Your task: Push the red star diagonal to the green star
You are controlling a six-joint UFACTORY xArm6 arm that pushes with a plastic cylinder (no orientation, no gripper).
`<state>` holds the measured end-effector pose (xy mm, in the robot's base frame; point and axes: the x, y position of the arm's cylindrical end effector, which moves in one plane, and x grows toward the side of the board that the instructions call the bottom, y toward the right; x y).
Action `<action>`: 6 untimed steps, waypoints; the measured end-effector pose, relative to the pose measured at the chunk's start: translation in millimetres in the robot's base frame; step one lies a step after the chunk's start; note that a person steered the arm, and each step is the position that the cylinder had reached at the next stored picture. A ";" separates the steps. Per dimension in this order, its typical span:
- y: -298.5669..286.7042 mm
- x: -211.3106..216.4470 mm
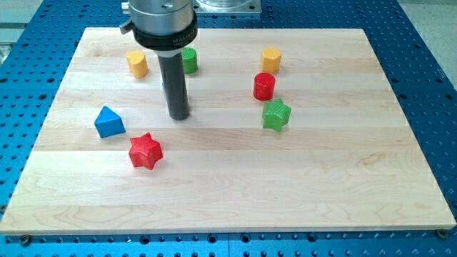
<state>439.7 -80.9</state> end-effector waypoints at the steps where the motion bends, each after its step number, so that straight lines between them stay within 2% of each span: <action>1: -12.2 34.5; 2: -75.2 39.5; 3: -96.2 63.5; 4: -59.7 78.6; 5: -9.2 74.2; 6: -21.8 74.2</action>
